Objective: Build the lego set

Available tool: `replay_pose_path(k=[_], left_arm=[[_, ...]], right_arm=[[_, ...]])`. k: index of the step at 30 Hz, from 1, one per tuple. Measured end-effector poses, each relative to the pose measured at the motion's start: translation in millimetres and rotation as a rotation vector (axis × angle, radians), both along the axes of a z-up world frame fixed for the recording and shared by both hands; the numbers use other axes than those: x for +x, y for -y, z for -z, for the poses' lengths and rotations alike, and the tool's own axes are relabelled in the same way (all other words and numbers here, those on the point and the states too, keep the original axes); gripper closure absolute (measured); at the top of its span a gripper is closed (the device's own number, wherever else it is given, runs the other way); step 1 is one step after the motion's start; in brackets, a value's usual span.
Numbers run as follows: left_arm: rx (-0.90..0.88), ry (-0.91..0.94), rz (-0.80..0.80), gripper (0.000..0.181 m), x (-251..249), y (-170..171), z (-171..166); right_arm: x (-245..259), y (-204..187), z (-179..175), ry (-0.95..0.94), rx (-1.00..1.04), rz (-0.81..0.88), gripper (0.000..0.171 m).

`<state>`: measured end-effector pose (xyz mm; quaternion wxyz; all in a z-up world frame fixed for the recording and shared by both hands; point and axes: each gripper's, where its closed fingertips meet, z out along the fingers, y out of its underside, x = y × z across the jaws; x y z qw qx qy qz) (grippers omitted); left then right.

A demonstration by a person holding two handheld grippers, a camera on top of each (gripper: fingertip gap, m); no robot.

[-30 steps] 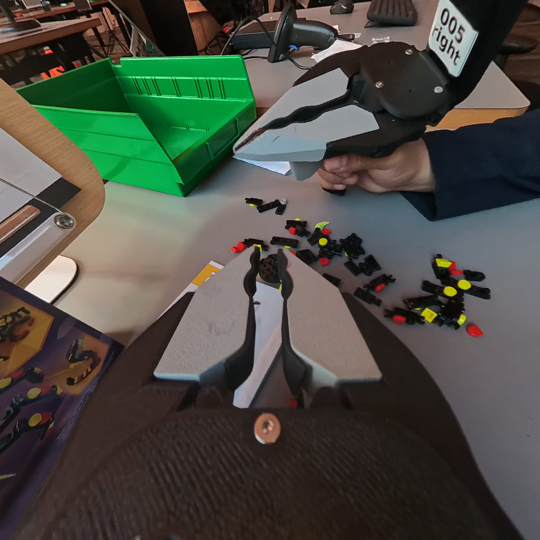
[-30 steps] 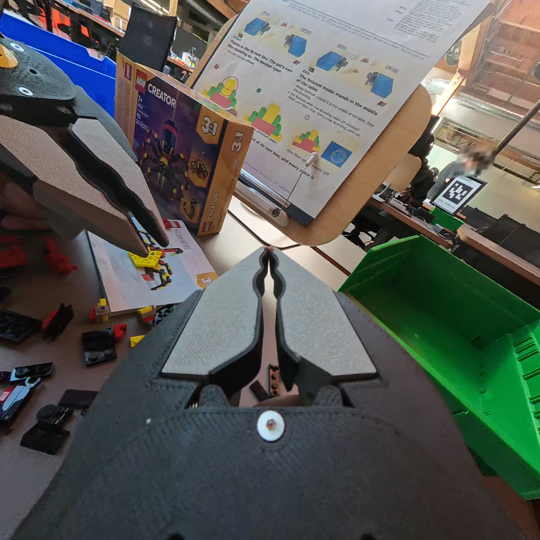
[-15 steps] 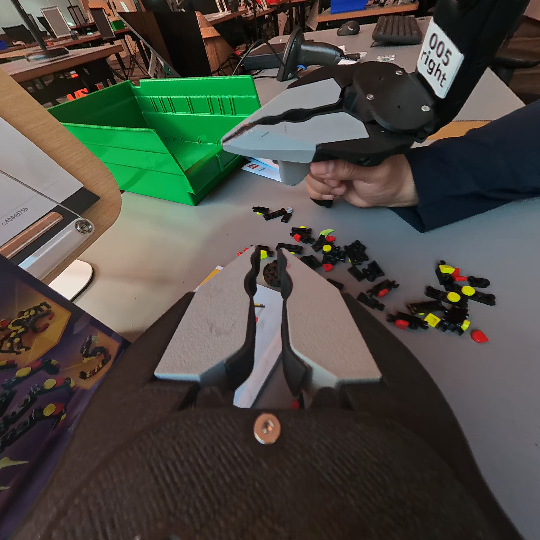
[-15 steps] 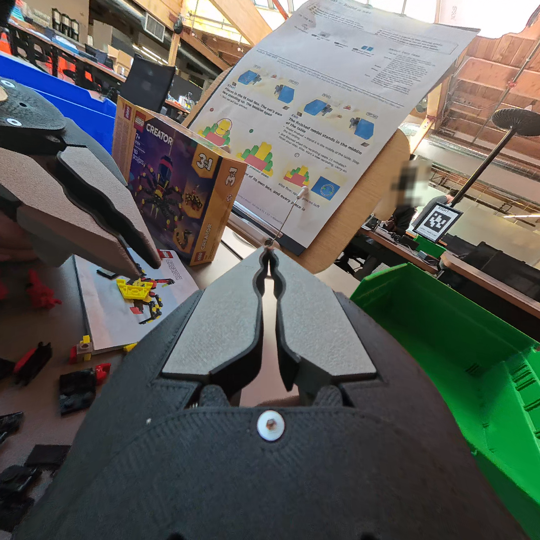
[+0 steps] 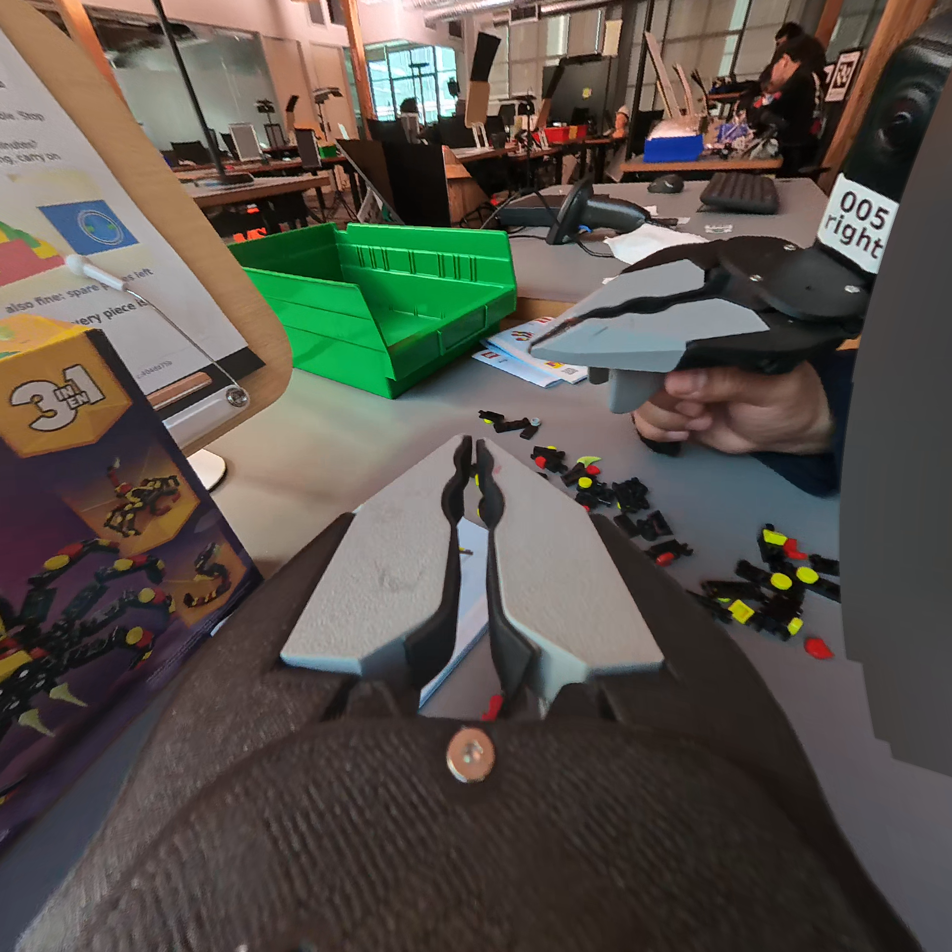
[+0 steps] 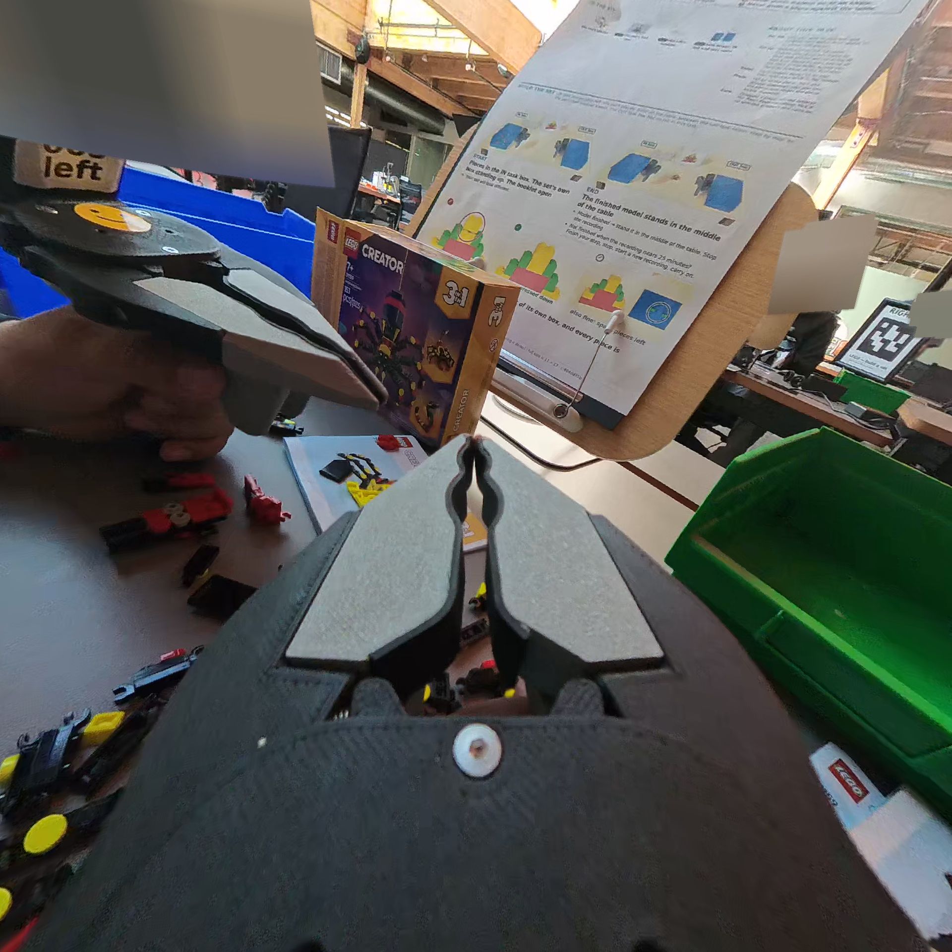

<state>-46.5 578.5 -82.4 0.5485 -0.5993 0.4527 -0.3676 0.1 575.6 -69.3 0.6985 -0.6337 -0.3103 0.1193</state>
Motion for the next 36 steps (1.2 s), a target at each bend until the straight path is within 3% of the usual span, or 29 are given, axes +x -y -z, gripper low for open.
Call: replay_pose_path(k=[6, 13, 26, 31, 36], left_arm=[[0.018, 0.016, -0.054, 0.181, -7, 2, -3], [-0.029, 0.055, -0.117, 0.174, -14, -10, -6], [0.024, 0.055, -0.36, 0.169, -52, -48, -9], [0.107, -0.064, -0.528, 0.172, -76, -64, -7], [0.063, -0.152, -0.371, 0.169, -72, -51, 4]], right_arm=[[-11, -2, 22, 0.136, -0.098, -0.072, 0.171], [-17, 8, 62, 0.245, -0.395, -0.285, 0.148], [-16, 0, 80, 0.289, -0.527, -0.257, 0.142], [-8, -5, 76, 0.25, -0.517, -0.208, 0.137], [-3, -4, 71, 0.209, -0.513, -0.201, 0.133]])
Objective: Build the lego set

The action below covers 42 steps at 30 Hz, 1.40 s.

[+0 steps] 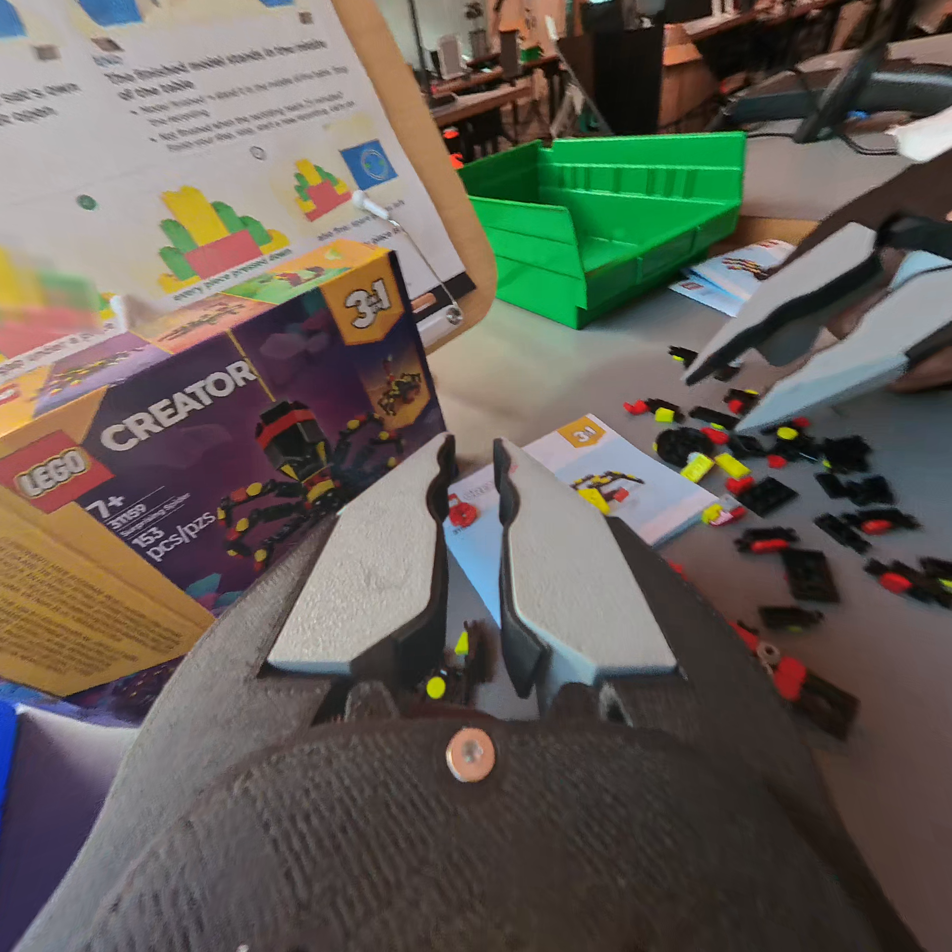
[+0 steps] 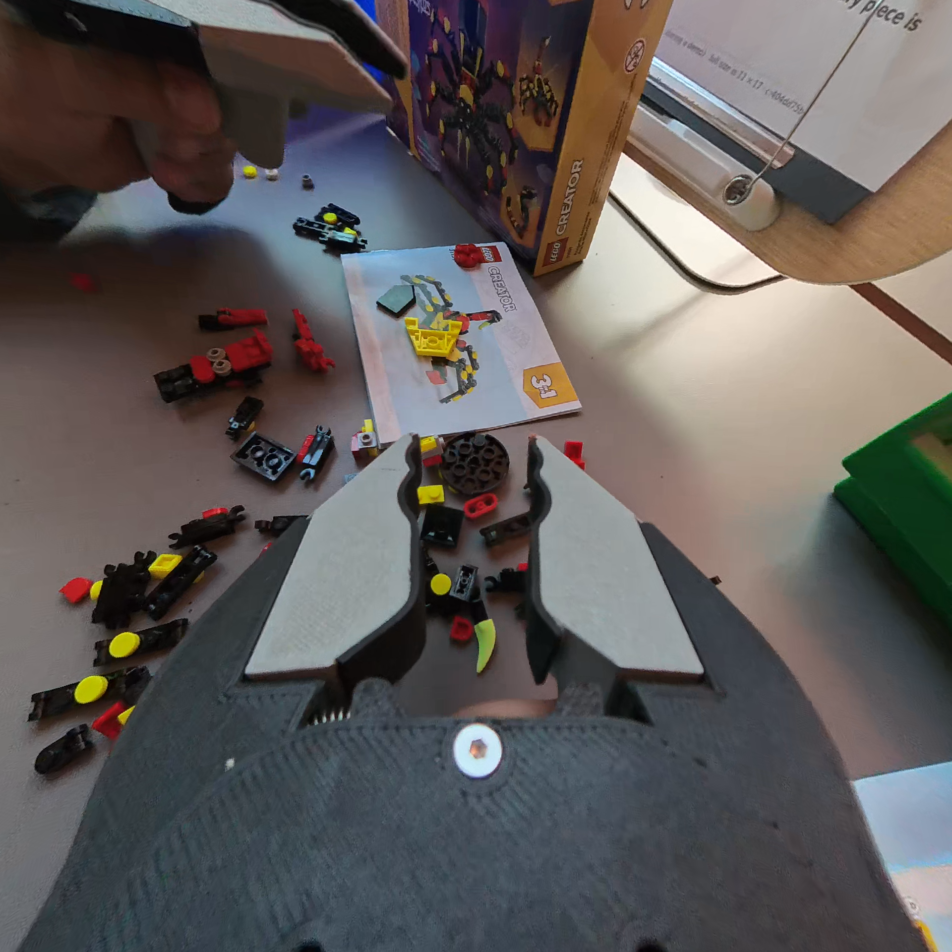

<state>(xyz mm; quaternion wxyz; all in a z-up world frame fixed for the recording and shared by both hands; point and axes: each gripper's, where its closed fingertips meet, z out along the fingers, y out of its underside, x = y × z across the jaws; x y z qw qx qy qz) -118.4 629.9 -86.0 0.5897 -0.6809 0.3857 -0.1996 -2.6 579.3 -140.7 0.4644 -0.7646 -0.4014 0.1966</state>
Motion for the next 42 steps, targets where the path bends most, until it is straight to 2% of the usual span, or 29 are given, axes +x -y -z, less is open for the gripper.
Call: replay_pose_path(k=[2, 5, 7, 9, 13, 16, 18, 19, 22, 25, 26, 30, 33, 35, 37, 39, 42], left_arm=[[-0.062, -0.01, 0.155, 0.168, 6, 19, -1], [-0.25, 0.024, 0.446, 0.165, 8, 63, -4], [-0.332, 0.006, 0.554, 0.159, 6, 83, 2], [-0.336, -0.072, 0.589, 0.152, 9, 93, 16], [-0.379, -0.259, 0.553, 0.149, 18, 100, 50], [-0.419, -0.327, 0.542, 0.151, 22, 106, 66], [-0.44, -0.371, 0.516, 0.166, 22, 104, 78], [-0.454, -0.345, 0.51, 0.174, 24, 104, 77], [-0.534, -0.314, 0.477, 0.174, 25, 101, 79], [-0.543, -0.273, 0.445, 0.176, 29, 96, 77], [-0.545, -0.258, 0.439, 0.181, 31, 95, 75], [-0.603, -0.123, 0.434, 0.181, 39, 95, 60], [-0.601, -0.128, 0.398, 0.181, 37, 90, 62], [-0.669, -0.07, 0.423, 0.181, 41, 95, 59], [-0.7, -0.034, 0.412, 0.181, 42, 94, 59], [-0.698, -0.01, 0.405, 0.181, 43, 91, 57], [-0.646, 0.068, 0.435, 0.181, 43, 87, 41]], right_arm=[[-1, 3, -3, -0.005, 0.026, -0.015, 0.133], [-2, 5, -2, 0.001, 0.028, -0.03, 0.134], [-5, 7, 1, 0.02, 0.018, -0.047, 0.133], [-7, 10, 4, 0.054, 0.029, -0.064, 0.133], [-19, 20, 4, 0.125, 0.136, -0.125, 0.134], [-41, 45, -3, 0.109, 0.209, -0.254, 0.133], [-57, 63, -8, 0.103, 0.263, -0.334, 0.133], [-64, 70, -10, 0.113, 0.29, -0.359, 0.133], [-80, 84, -9, 0.185, 0.378, -0.396, 0.133], [-92, 93, -5, 0.242, 0.446, -0.422, 0.135], [-94, 93, -5, 0.255, 0.465, -0.419, 0.134], [-95, 91, -2, 0.312, 0.536, -0.407, 0.135], [-93, 86, 3, 0.359, 0.569, -0.386, 0.136], [-93, 77, -5, 0.353, 0.626, -0.331, 0.15], [-93, 76, -10, 0.353, 0.667, -0.321, 0.154], [-90, 73, -17, 0.38, 0.745, -0.297, 0.17], [-80, 66, -34, 0.314, 0.746, -0.231, 0.169]])
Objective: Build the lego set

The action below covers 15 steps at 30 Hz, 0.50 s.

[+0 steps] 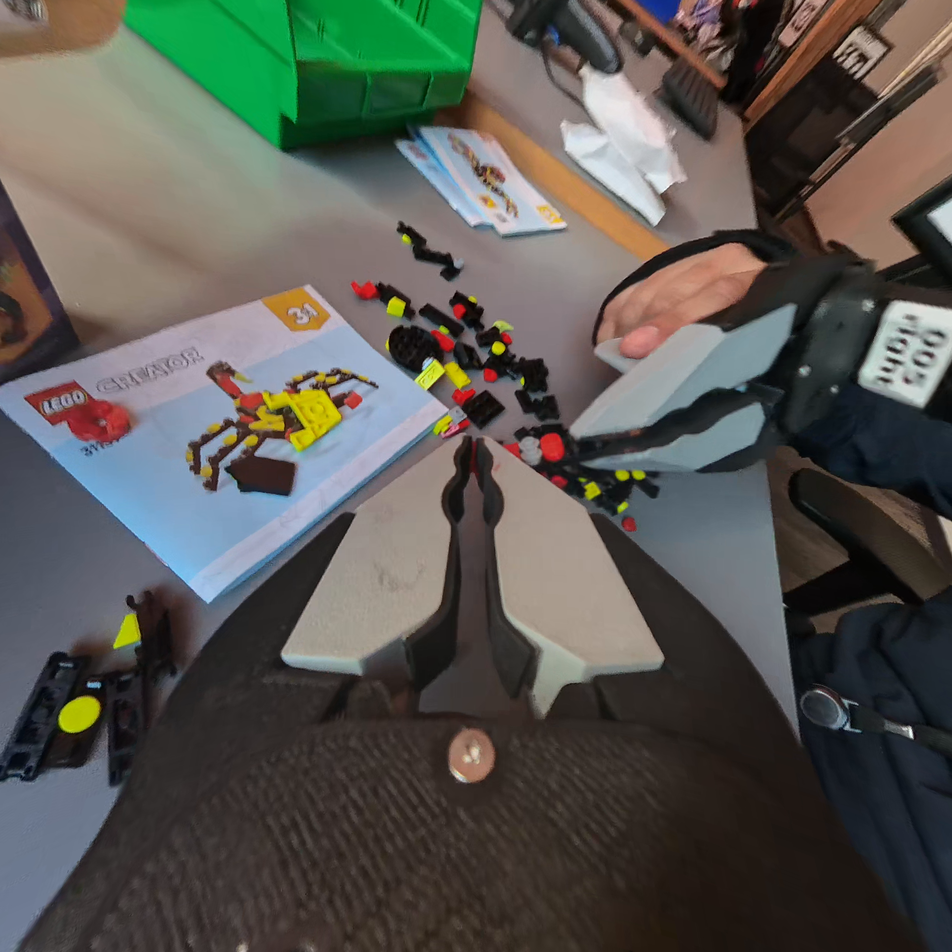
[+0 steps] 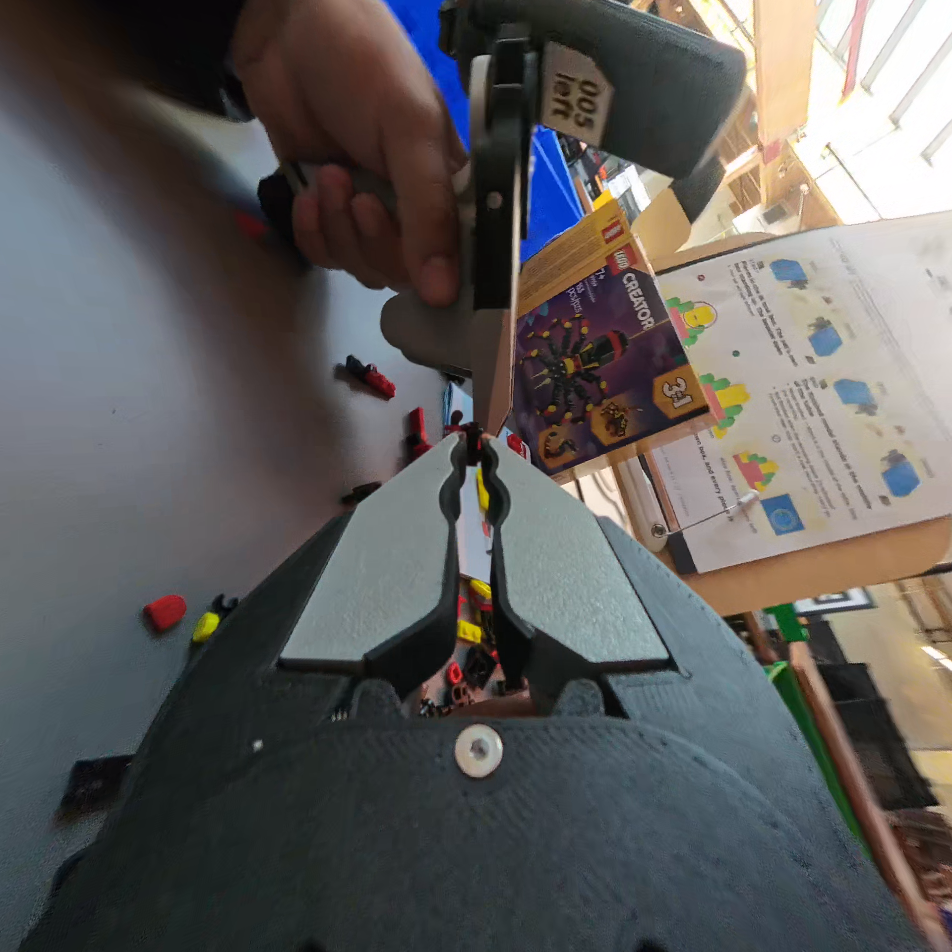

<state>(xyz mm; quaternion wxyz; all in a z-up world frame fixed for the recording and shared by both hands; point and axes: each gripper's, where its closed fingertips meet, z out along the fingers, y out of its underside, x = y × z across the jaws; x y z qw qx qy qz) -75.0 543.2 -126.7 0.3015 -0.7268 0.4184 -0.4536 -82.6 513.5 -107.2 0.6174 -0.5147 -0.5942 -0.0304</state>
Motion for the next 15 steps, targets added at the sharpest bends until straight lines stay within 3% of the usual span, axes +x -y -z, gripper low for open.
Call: replay_pose_path(k=[2, 6, 10, 15], left_arm=[[0.028, 0.049, 0.012, 0.179, -2, -1, -12], [0.147, 0.048, 0.059, 0.153, -6, 2, -20], [0.284, 0.003, 0.088, 0.135, 3, 11, -15], [0.496, -0.008, 0.11, 0.142, 11, 22, -20]], right_arm=[[5, -3, -8, -0.103, -0.102, 0.002, 0.169], [20, -14, -19, -0.264, -0.245, 0.02, 0.17], [17, -5, -30, -0.398, -0.372, -0.074, 0.17], [14, 3, -32, -0.43, -0.428, -0.14, 0.169]])
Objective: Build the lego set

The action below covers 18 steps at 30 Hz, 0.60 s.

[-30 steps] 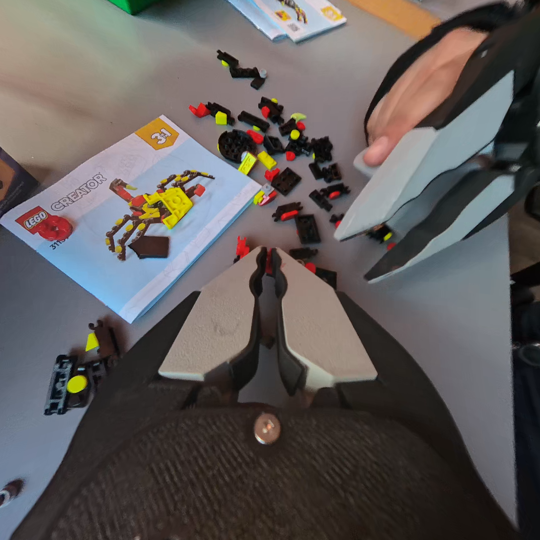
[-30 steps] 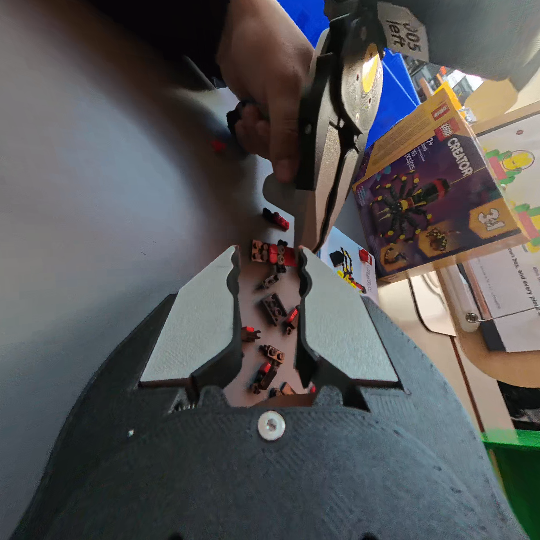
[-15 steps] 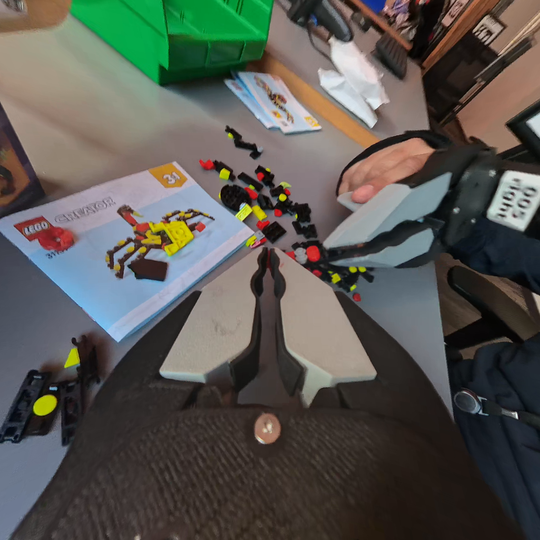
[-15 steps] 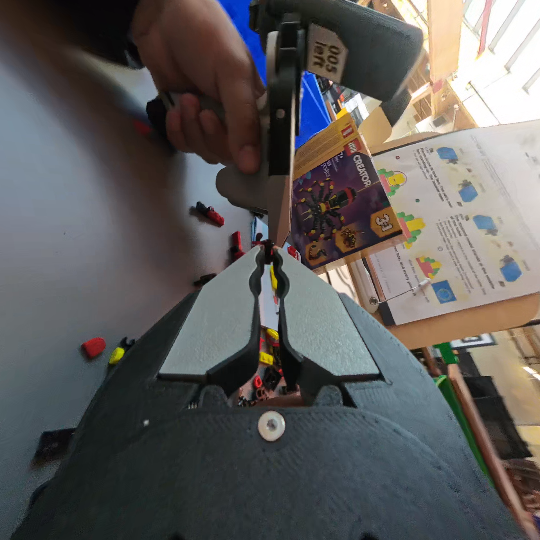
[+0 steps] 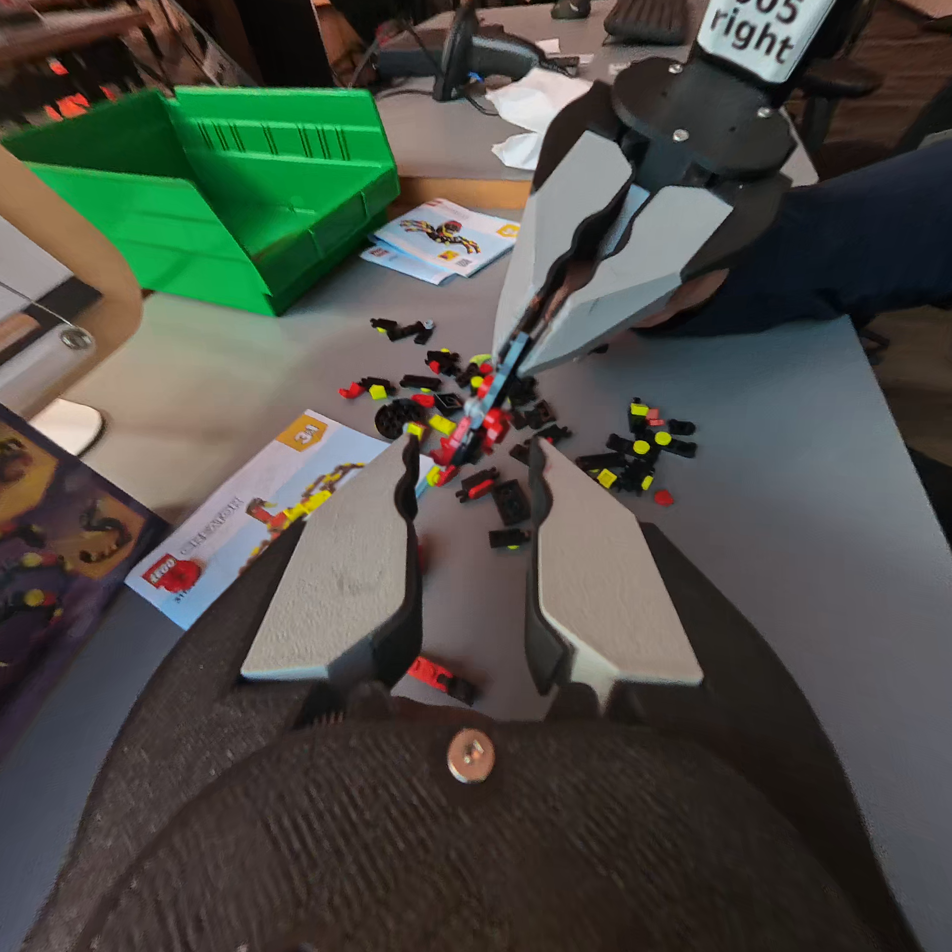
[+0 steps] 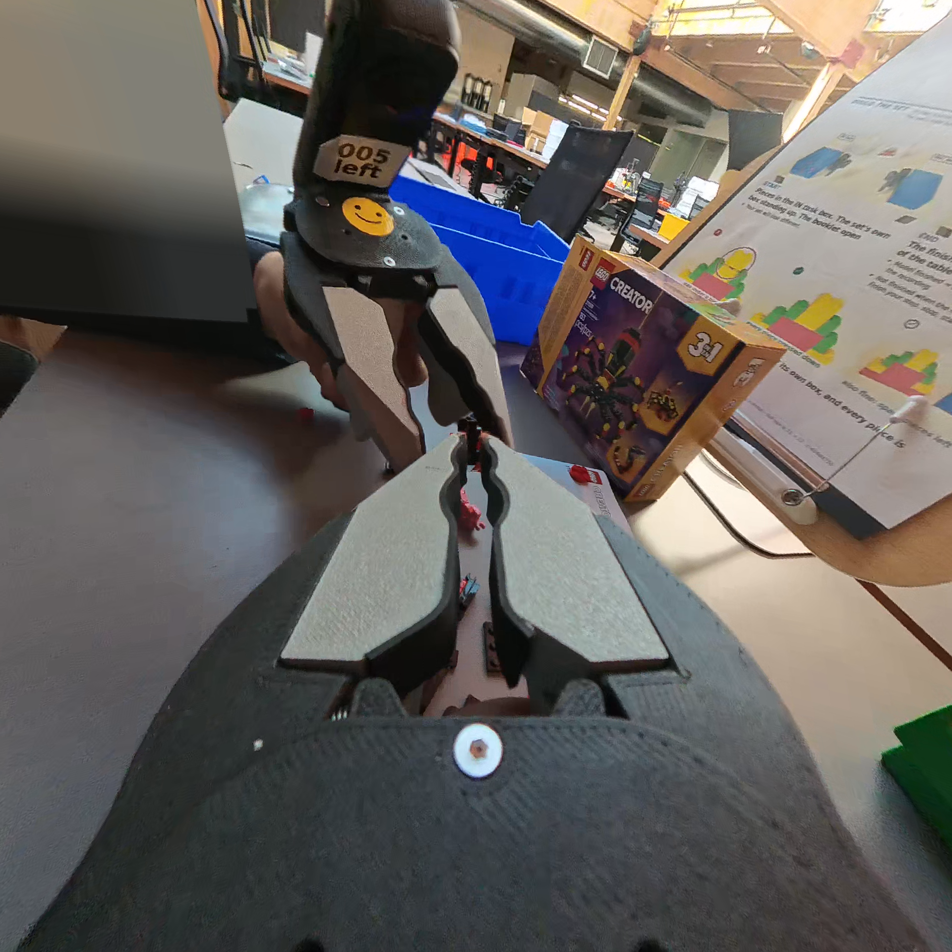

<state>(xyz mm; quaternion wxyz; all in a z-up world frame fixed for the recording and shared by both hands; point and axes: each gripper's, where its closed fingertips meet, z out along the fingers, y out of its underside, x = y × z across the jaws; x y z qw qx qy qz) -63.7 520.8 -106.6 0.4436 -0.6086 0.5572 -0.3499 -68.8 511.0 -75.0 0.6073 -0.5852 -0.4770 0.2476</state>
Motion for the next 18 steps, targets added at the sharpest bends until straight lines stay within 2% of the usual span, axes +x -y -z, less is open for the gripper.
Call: replay_pose_path(k=[3, 4, 5, 8, 11, 16, 18], left_arm=[[0.014, 0.041, -0.004, 0.141, -1, 1, -10], [0.0, 0.056, 0.015, 0.145, -1, 4, -12], [-0.013, 0.065, 0.053, 0.158, -1, 10, -13], [0.034, 0.041, 0.077, 0.166, 0, 13, -11], [0.178, -0.004, 0.054, 0.169, 0, 12, -9], [0.197, -0.042, 0.09, 0.17, 3, 20, -3], [0.257, -0.019, 0.152, 0.17, 2, 30, -5]], right_arm=[[-2, 6, -2, -0.018, -0.007, -0.043, 0.17], [-2, 7, -3, -0.028, -0.011, -0.054, 0.17], [-3, 8, -4, -0.036, -0.011, -0.059, 0.17], [-3, 8, -3, -0.027, 0.0, -0.051, 0.169], [-3, 6, 0, -0.008, 0.033, -0.03, 0.167], [-6, 10, 14, 0.051, -0.008, -0.084, 0.166], [-8, 20, 11, 0.001, -0.146, -0.18, 0.166]])
